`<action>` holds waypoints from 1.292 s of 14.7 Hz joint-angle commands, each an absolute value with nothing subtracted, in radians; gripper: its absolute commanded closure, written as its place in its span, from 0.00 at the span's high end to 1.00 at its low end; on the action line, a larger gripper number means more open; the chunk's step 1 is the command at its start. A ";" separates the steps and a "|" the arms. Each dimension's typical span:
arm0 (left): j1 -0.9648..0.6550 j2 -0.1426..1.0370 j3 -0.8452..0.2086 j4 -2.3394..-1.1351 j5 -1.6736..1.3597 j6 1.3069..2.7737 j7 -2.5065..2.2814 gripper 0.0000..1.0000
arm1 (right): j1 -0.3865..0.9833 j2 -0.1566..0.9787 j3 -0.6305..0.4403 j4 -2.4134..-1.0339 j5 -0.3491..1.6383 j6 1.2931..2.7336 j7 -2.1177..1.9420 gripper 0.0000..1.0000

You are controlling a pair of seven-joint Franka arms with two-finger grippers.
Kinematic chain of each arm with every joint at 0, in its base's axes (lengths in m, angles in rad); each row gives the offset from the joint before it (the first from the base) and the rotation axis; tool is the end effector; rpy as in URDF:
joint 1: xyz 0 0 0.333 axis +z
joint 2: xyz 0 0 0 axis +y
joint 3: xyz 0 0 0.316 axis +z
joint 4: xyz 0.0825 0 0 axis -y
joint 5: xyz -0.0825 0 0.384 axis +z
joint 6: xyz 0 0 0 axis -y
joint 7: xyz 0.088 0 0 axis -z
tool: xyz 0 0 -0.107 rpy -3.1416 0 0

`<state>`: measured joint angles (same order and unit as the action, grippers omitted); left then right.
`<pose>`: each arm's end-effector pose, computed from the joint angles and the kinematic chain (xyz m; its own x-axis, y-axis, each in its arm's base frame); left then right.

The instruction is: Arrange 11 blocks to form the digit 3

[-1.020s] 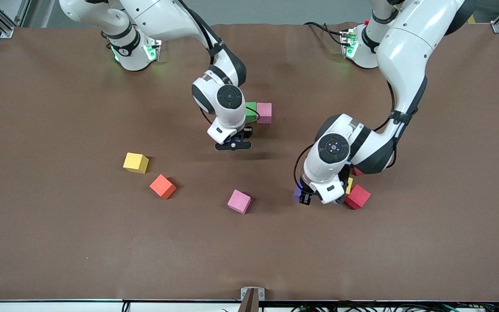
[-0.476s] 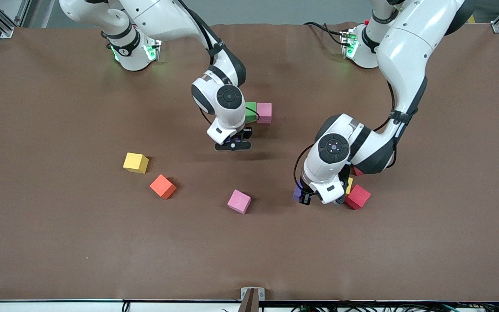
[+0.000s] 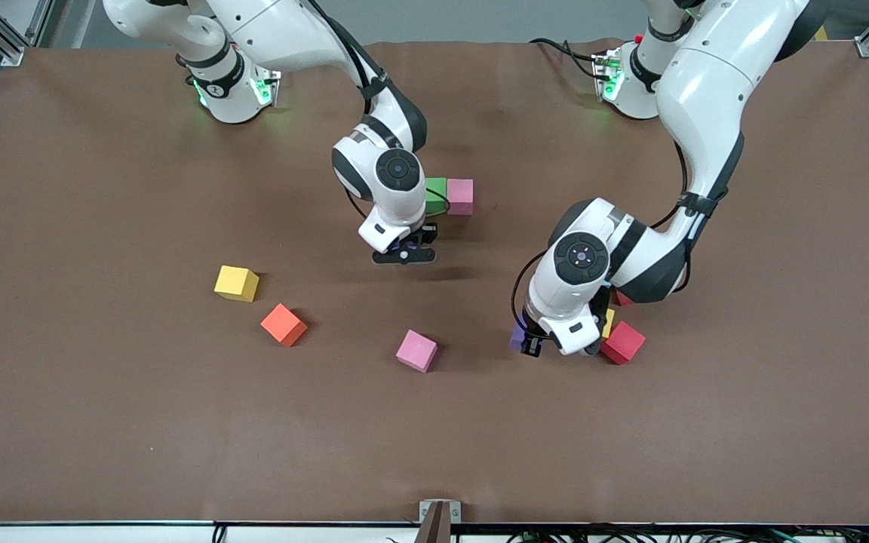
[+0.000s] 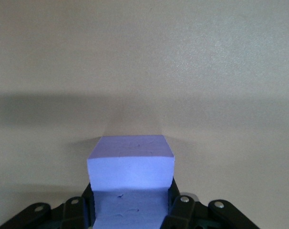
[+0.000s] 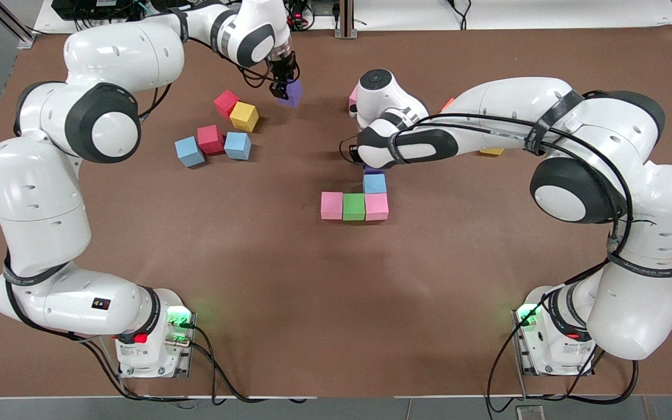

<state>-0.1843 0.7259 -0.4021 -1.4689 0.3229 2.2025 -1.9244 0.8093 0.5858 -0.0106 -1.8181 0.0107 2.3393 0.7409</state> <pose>0.6366 -0.3445 0.2808 0.3099 0.9506 -0.0158 0.9488 -0.3081 0.0700 0.4486 0.4616 0.2096 0.9975 0.0506 -0.0485 0.0527 -0.9977 0.0426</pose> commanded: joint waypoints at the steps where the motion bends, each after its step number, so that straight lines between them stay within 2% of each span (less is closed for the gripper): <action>1: -0.187 0.716 -0.403 -1.462 0.311 2.183 -1.924 0.32 | 0.810 0.563 -0.014 -1.891 -0.017 2.431 0.764 0.01; 3: -0.187 0.716 -0.403 -1.462 0.311 2.183 -1.927 0.32 | 0.810 0.561 -0.014 -1.922 -0.017 2.477 0.762 0.01; 16: -0.187 0.716 -0.402 -1.462 0.311 2.183 -1.927 0.32 | 0.810 0.565 -0.011 -1.904 -0.014 2.428 0.769 0.01; 19: -0.186 0.713 -0.403 -1.463 0.310 2.183 -1.930 0.32 | 0.808 0.571 -0.012 -1.853 -0.014 2.347 0.770 0.01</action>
